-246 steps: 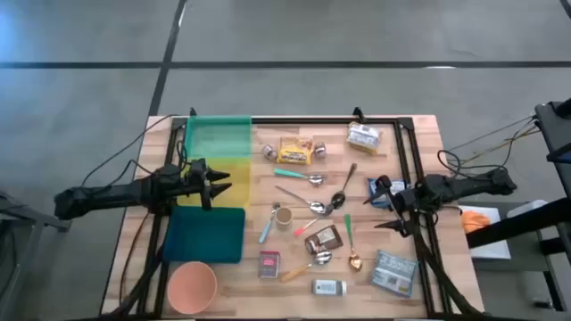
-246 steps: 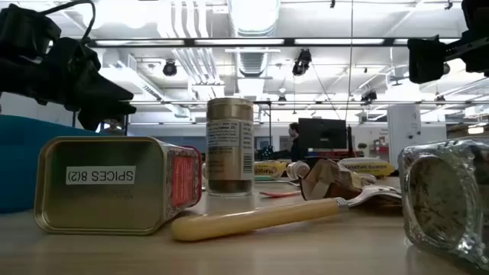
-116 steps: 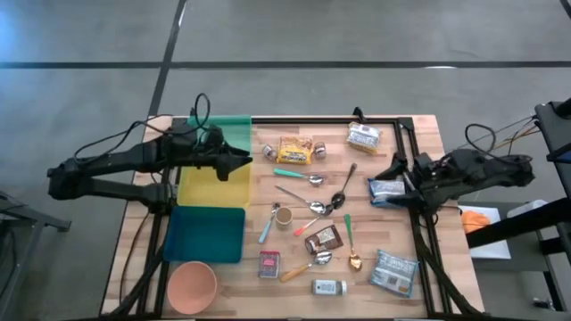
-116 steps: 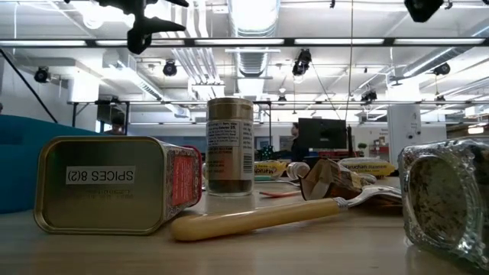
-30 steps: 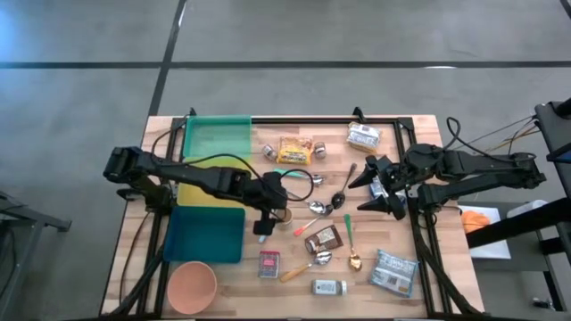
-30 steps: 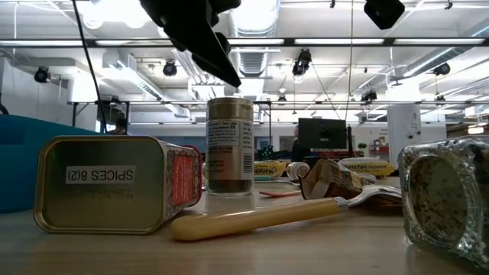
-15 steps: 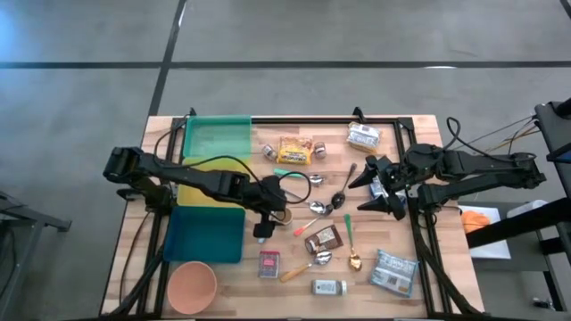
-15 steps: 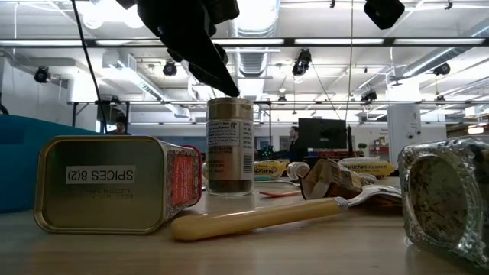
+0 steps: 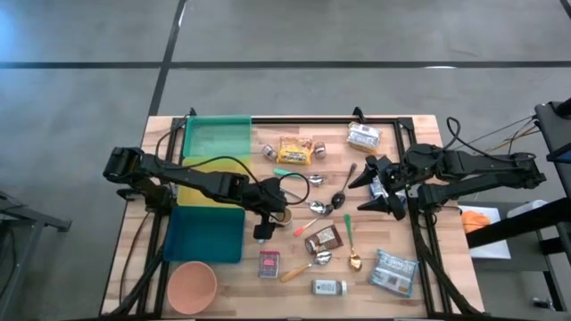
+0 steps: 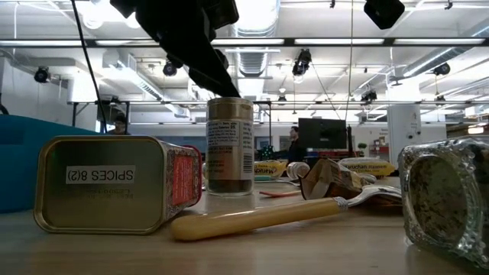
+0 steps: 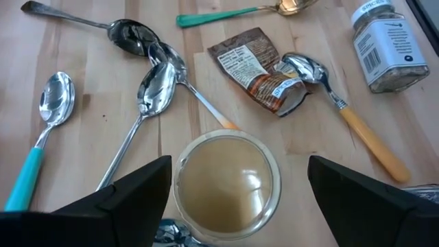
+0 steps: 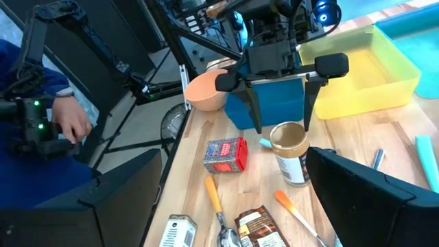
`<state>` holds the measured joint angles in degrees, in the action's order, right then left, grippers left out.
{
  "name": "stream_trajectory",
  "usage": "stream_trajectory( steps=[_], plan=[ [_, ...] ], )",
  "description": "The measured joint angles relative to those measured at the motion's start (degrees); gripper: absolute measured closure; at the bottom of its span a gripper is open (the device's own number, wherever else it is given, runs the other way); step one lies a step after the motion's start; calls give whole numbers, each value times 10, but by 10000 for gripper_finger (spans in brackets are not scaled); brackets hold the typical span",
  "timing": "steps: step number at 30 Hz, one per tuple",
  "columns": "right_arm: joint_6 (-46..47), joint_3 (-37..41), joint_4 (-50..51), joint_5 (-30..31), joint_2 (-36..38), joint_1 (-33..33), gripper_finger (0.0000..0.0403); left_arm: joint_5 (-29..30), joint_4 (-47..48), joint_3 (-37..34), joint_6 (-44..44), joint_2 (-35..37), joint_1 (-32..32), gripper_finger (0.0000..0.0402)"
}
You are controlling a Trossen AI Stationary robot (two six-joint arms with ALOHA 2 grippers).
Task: Pick & Place Food Item
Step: Put the gold seasoning bottle into the yellow bin
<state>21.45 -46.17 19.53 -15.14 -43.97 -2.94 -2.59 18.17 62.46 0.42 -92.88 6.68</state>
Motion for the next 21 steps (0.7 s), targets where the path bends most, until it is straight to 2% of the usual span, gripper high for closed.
stream_trajectory(
  steps=[9,21],
  plan=[
    [4,0,0,-1,0,0,44,0,-2,0,-3,-2,0,53],
    [7,0,0,-5,0,-1,44,5,-8,1,41,-57,0,53]
  ],
)
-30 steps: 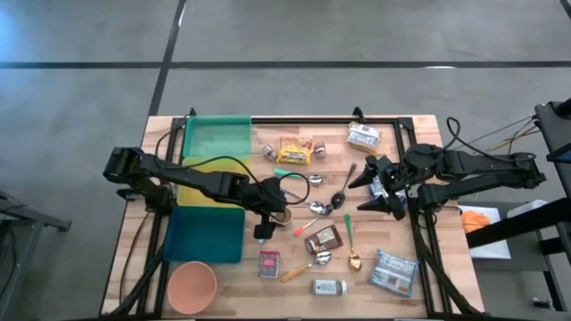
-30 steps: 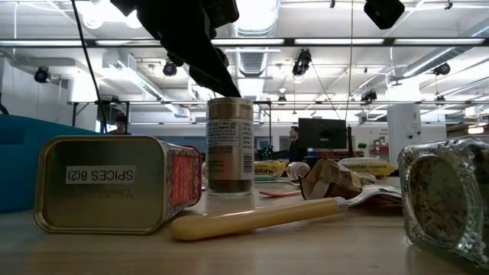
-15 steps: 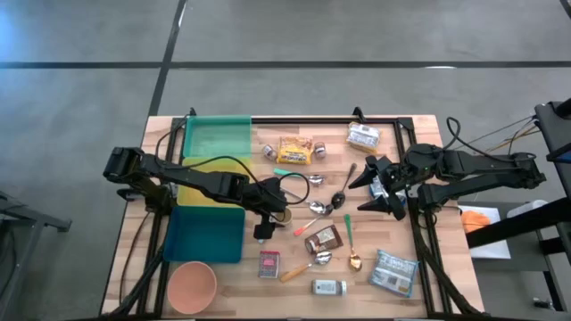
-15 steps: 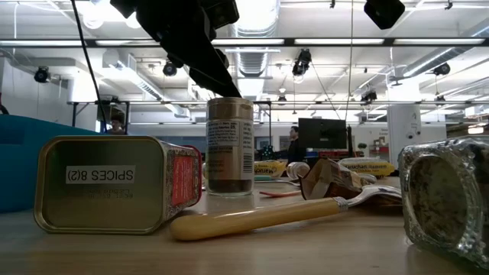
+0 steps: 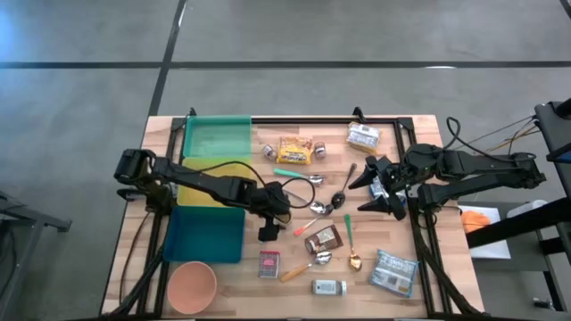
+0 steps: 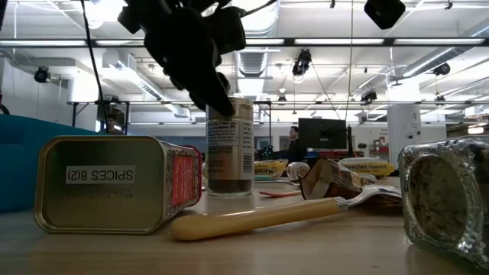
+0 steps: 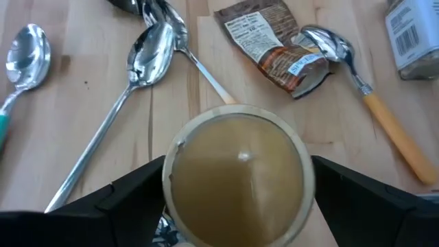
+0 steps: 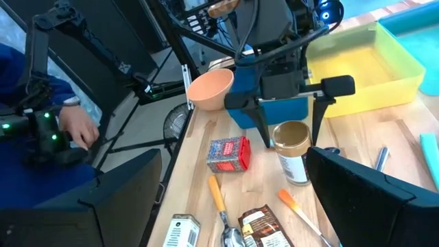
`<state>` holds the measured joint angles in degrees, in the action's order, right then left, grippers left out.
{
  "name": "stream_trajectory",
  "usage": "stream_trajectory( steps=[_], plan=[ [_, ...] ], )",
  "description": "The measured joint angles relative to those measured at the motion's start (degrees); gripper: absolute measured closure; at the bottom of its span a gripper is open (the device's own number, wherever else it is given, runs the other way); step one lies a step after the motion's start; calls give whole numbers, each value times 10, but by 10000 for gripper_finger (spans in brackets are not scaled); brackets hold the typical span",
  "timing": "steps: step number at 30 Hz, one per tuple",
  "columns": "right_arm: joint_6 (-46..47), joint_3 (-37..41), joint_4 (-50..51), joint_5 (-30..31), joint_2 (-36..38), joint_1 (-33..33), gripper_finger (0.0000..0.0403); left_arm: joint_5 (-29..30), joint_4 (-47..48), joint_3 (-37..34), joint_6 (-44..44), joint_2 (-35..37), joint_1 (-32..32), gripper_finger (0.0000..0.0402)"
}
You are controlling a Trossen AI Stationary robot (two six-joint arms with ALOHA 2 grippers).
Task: Pick & Place Food Item
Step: Put the gold seasoning bottle into the yellow bin
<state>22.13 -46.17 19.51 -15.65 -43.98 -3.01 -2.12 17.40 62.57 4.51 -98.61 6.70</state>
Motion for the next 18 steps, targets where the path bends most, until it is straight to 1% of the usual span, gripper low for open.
stream_trajectory(
  steps=[13,15,18],
  plan=[
    [0,0,0,0,0,0,44,-3,-20,1,4,-4,0,56],
    [0,0,0,0,0,0,44,-4,-17,1,4,-5,0,65],
    [0,0,0,0,0,0,44,-4,-14,1,4,-5,0,96]
  ],
)
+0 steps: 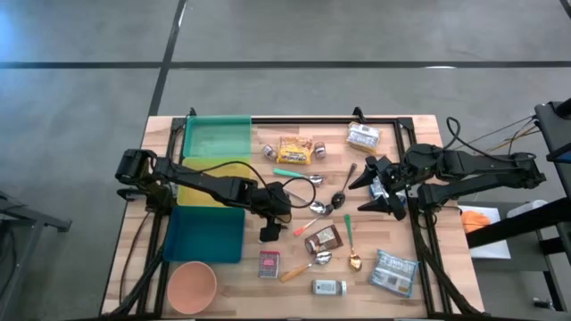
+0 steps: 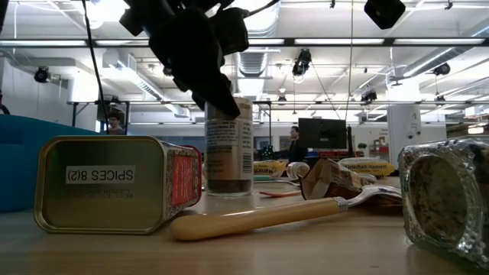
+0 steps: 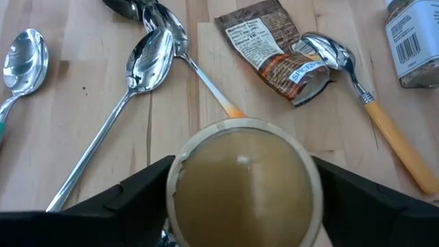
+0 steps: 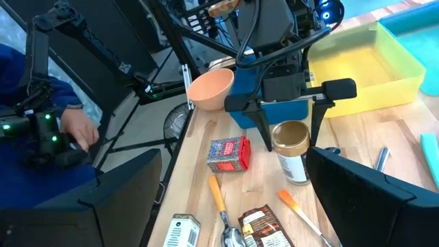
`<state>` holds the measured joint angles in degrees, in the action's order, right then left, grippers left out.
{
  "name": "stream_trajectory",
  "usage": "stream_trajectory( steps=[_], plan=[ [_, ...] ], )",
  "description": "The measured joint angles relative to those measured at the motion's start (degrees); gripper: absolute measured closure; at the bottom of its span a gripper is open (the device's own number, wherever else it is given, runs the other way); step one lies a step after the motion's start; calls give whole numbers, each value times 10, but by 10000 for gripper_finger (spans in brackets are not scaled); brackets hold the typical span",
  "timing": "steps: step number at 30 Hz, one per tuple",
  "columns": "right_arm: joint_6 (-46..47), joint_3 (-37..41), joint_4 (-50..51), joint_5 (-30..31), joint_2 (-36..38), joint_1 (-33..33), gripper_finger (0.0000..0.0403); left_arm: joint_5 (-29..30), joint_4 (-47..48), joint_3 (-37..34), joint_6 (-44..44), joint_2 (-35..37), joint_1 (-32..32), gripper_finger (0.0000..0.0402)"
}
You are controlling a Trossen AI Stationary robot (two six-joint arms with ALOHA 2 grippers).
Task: Pick & Place Food Item
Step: Put the gold seasoning bottle into the yellow bin
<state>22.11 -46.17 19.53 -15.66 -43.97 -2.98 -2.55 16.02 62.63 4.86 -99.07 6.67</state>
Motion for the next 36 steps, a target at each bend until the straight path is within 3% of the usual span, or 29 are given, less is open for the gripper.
stream_trajectory(
  steps=[3,13,21,28,36],
  plan=[
    [0,0,0,0,0,0,44,0,1,0,-1,0,0,124],
    [0,0,0,0,0,0,44,0,6,4,18,2,0,124],
    [-1,0,1,0,0,0,44,-1,72,49,57,30,-17,124],
    [-7,0,5,0,0,0,44,24,162,53,99,87,-51,124],
    [-26,0,8,2,0,0,44,57,224,-7,151,196,-87,124]
  ],
)
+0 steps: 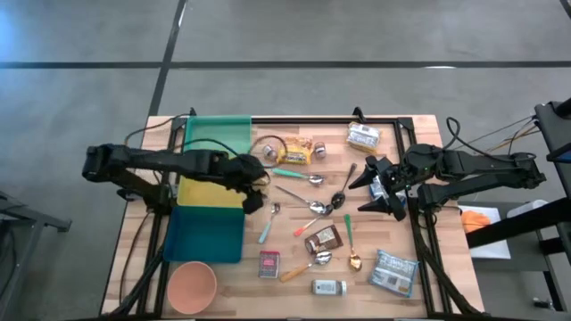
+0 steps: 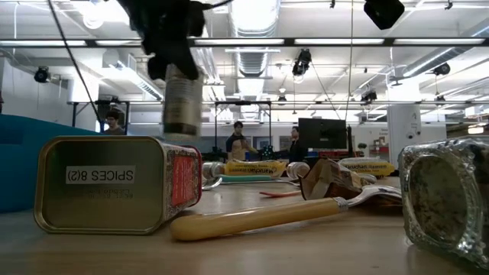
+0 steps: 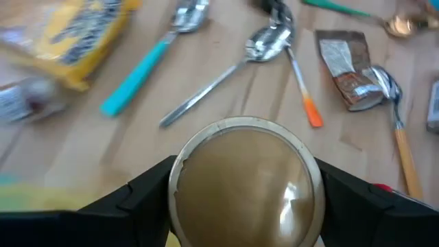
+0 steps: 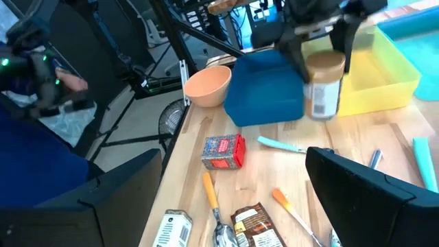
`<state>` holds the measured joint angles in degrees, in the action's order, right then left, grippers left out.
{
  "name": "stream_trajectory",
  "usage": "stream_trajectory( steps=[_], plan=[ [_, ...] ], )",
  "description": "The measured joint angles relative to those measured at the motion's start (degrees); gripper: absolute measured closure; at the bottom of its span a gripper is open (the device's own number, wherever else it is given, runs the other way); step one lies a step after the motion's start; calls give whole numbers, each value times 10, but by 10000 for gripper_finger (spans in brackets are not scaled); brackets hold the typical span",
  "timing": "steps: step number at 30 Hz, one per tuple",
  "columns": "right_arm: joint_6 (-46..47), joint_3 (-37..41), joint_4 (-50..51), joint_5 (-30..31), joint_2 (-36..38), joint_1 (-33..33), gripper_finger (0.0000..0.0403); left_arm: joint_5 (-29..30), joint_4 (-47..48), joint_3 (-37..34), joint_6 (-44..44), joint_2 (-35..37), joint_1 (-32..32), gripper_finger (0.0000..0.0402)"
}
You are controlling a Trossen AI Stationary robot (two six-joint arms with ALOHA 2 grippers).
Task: Pick & Place Food Item
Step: Put the gold seasoning bottle into the yellow bin
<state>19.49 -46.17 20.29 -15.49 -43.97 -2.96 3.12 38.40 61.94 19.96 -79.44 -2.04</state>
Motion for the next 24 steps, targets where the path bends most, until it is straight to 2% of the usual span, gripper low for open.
stream_trajectory(
  steps=[8,13,20,24],
  plan=[
    [0,0,1,0,0,0,44,67,9,-87,89,150,-29,124],
    [0,0,1,0,0,0,44,101,79,-125,169,224,-53,124],
    [0,0,1,0,0,0,44,182,249,-136,299,255,-71,124],
    [0,0,1,0,0,0,44,223,291,-137,343,253,-71,124]
  ],
)
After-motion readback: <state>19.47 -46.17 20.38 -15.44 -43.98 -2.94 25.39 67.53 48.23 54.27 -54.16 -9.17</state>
